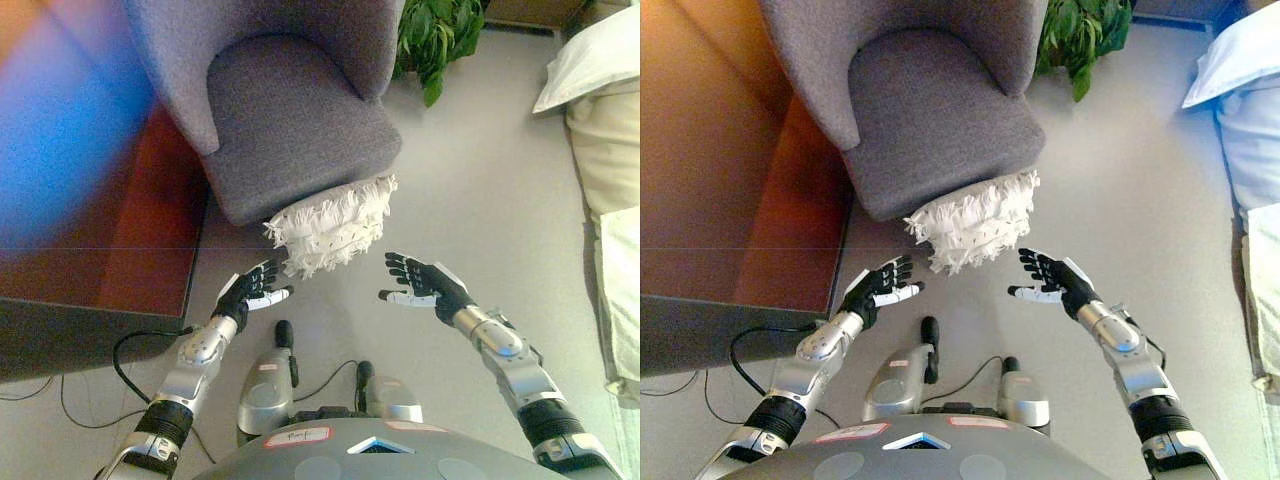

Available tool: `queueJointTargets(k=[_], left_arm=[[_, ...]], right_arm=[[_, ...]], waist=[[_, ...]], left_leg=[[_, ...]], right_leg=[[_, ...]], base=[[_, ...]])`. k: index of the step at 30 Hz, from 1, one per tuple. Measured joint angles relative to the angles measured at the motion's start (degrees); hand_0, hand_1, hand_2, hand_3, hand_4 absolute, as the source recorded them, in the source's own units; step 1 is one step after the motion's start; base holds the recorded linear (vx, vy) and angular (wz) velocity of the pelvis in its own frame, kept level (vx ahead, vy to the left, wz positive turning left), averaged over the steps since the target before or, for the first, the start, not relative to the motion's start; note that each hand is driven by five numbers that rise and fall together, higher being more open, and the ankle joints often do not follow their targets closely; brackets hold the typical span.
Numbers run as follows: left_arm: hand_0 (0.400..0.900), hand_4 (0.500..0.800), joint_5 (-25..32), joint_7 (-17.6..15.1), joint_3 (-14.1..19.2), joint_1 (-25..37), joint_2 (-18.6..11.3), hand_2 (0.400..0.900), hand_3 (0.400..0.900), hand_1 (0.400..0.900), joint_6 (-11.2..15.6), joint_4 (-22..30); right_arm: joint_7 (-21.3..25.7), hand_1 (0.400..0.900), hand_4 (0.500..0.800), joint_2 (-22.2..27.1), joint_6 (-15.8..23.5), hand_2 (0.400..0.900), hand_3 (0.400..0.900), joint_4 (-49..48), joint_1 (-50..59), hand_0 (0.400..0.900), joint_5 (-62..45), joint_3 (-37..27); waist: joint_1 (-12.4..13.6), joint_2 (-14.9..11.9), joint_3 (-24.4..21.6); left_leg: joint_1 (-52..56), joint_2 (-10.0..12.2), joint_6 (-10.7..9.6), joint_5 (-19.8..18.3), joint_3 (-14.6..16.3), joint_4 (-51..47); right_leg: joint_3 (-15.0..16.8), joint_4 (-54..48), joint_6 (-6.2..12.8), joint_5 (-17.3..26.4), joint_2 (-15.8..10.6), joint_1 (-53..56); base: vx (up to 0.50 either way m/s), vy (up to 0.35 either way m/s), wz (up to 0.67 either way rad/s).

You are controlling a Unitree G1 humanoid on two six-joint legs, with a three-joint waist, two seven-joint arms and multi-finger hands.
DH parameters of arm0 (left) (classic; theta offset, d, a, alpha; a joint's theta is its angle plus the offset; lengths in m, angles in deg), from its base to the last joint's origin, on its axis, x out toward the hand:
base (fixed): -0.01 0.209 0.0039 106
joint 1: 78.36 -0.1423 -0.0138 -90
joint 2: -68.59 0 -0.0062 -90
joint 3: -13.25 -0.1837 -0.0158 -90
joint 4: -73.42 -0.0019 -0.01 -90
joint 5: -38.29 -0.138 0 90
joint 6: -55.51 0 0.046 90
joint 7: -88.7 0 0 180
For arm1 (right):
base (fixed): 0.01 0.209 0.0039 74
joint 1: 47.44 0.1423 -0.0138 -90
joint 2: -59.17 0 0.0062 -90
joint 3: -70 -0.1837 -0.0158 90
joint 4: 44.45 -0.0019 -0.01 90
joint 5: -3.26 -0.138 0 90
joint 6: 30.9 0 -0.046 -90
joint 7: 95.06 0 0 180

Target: Pick up the pillow and put it on the sofa.

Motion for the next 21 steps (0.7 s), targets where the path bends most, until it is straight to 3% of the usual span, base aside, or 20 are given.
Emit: queueJointTargets(k=[2, 5, 7, 9, 12, 14, 16, 18, 20, 21], left_arm=[[0.900, 0.800, 0.0, -0.5, -0.2, 1.7, -0.4, 0.900, 0.900, 0.900, 0.0, 0.0], [0.900, 0.800, 0.0, -1.3, 0.1, 3.3, -1.2, 0.900, 0.900, 0.900, 0.6, 0.0], [0.900, 0.800, 0.0, -1.3, 0.2, 3.3, -1.5, 0.900, 0.900, 0.900, 0.6, 0.1], [0.900, 0.800, 0.0, -1.6, 0.3, 3.3, -1.8, 0.900, 0.900, 0.900, 0.8, 0.1], [0.900, 0.800, 0.5, -2.5, -0.4, 3.2, -1.7, 0.900, 0.900, 0.900, 0.9, 0.0], [0.900, 0.800, 1.2, -2.6, -0.7, 3.3, -1.0, 0.900, 0.900, 0.900, 0.9, -0.7], [0.900, 0.800, 1.7, -2.6, -0.7, 3.6, -0.8, 0.900, 0.900, 0.900, 0.9, -1.2], [0.900, 0.800, 1.7, -2.6, -0.4, 3.4, -0.7, 0.900, 0.900, 0.900, 0.9, -1.3], [0.900, 0.800, 1.7, -2.6, -0.5, 3.3, -0.7, 0.900, 0.900, 0.900, 1.0, -1.3], [0.900, 0.800, 1.7, -2.9, -0.6, 3.4, -0.2, 0.900, 0.900, 0.900, 1.2, -1.4]], right_arm=[[0.1, 0.900, 0.800, -0.1, 0.0, 0.900, 0.900, 0.0, 0.8, 0.900, 0.2, 0.9], [0.8, 0.900, 0.800, -1.5, 0.1, 0.900, 0.900, 0.0, 1.7, 0.900, 0.4, 1.3], [0.9, 0.900, 0.800, -1.5, 0.1, 0.900, 0.900, 0.0, 2.1, 0.900, 1.6, 1.6], [1.0, 0.900, 0.800, -1.4, 0.2, 0.900, 0.900, 0.0, 2.2, 0.900, 2.5, 1.6], [1.8, 0.900, 0.800, -0.9, 0.2, 0.900, 0.900, 0.0, 2.9, 0.900, 3.8, 1.5], [2.9, 0.900, 0.800, -0.7, 0.3, 0.900, 0.900, 0.0, 2.8, 0.900, 5.0, 1.4], [3.6, 0.900, 0.800, -0.6, 0.2, 0.900, 0.900, 0.0, 2.5, 0.900, 6.8, 1.4], [3.8, 0.900, 0.800, -0.6, 0.2, 0.900, 0.900, 0.0, 2.1, 0.900, 8.6, 1.4], [4.5, 0.900, 0.800, -0.7, 0.2, 0.900, 0.900, 0.3, 1.2, 0.900, 9.7, 1.5], [5.0, 0.900, 0.800, -0.2, 0.2, 0.900, 0.900, 0.5, 1.5, 0.900, 10.5, 1.4]], waist=[[-0.3, 0.1, 0.0], [-0.4, 0.2, 0.2], [-0.6, 1.4, 0.9], [-1.1, 2.4, 1.5], [-2.9, 4.1, 2.8], [-3.5, 4.8, 3.6], [-4.5, 3.8, 4.3], [-5.5, 2.8, 4.9], [-5.2, 1.1, 5.0], [-5.0, 1.0, 4.9]], left_leg=[[1.6, -0.7, 0.8, 0.0, -0.1, -1.7], [4.9, -1.2, 1.7, -0.3, 0.1, -3.5], [8.6, -1.2, 2.5, -0.3, -0.2, -6.0], [10.0, -1.3, 3.7, -0.3, -0.7, -7.9], [9.8, -1.3, 4.2, 0.4, -2.3, -9.1], [9.5, -1.7, 3.7, 0.6, -3.1, -9.4], [9.2, -3.1, 3.4, 0.5, -4.7, -9.5], [9.4, -3.9, 2.2, 0.3, -7.1, -9.6], [9.9, -4.5, 0.3, -0.2, -9.5, -9.6], [9.4, -4.1, -0.9, -0.4, -10.5, -9.6]], right_leg=[[-0.5, 9.5, 1.29, -0.6, -0.4, -3.6], [-2.3, 20.7, 4.67, 2.2, -0.9, -7.3], [-4.3, 26.4, 4.89, 6.6, -1.3, -8.9], [-6.1, 29.3, 4.01, 6.2, -2.1, -11.6], [-11.1, 18.7, 1.88, 4.2, -2.5, -13.5], [-12.2, 3.0, 3.14, 5.7, -3.9, -13.7], [-11.7, -9.3, 5.15, 10.6, -6.2, -13.9], [-10.1, -14.1, 4.74, 15.4, -7.3, -13.3], [-9.7, -14.7, 4.43, 16.2, -7.5, -11.7], [-9.6, -15.0, 3.48, 20.0, -7.1, -11.8]], base=[[0.19, 0.247, 0.09], [0.25, 0.230, 0.11], [0.26, 0.083, 0.24], [0.23, -0.046, 0.33], [0.24, -0.176, 0.37], [0.28, -0.246, 0.46], [0.26, -0.218, 0.59], [0.15, -0.218, 0.46], [0.08, -0.289, 0.50], [0.05, -0.310, 0.66]])
